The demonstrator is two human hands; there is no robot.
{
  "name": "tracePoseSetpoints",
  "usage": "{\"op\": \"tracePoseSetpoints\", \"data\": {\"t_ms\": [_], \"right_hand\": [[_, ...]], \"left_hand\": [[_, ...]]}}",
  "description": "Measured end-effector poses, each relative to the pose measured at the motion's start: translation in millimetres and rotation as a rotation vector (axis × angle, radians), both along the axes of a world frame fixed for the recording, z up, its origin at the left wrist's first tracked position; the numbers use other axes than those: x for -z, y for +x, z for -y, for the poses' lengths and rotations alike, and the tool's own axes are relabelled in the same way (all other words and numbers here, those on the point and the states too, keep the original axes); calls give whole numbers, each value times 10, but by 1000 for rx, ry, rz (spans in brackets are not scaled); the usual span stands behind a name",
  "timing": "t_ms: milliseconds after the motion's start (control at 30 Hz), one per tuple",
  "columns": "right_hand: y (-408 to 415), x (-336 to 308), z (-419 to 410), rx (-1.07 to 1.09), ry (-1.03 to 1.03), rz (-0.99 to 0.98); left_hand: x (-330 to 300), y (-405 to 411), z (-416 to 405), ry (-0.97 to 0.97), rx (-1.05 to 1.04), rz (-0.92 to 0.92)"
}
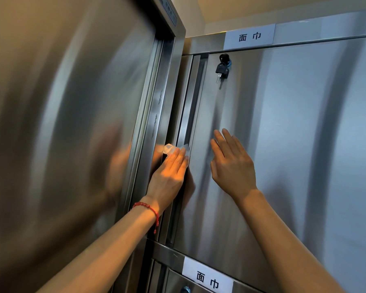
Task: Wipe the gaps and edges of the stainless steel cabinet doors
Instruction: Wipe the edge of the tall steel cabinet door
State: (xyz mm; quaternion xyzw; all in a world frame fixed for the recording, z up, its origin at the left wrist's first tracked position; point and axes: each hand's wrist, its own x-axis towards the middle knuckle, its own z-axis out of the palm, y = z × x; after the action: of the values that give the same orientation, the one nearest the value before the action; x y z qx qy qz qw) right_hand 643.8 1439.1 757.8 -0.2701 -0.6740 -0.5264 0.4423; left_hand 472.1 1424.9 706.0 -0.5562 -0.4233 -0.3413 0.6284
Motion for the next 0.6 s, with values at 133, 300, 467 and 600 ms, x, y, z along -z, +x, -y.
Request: {"op": "tracePoseSetpoints", "data": {"t_ms": [133, 300, 467, 600], "right_hand": [[-1, -5, -10, -2, 1, 0], [0, 5, -6, -3, -12, -4], [-1, 0, 3, 4, -27, 2], [-4, 1, -11, 2, -17, 0]], "left_hand": [[-46, 4, 11, 20, -1, -18], [-16, 2, 20, 10, -14, -37], [67, -1, 29, 13, -27, -33], [57, -22, -1, 37, -20, -56]]}}
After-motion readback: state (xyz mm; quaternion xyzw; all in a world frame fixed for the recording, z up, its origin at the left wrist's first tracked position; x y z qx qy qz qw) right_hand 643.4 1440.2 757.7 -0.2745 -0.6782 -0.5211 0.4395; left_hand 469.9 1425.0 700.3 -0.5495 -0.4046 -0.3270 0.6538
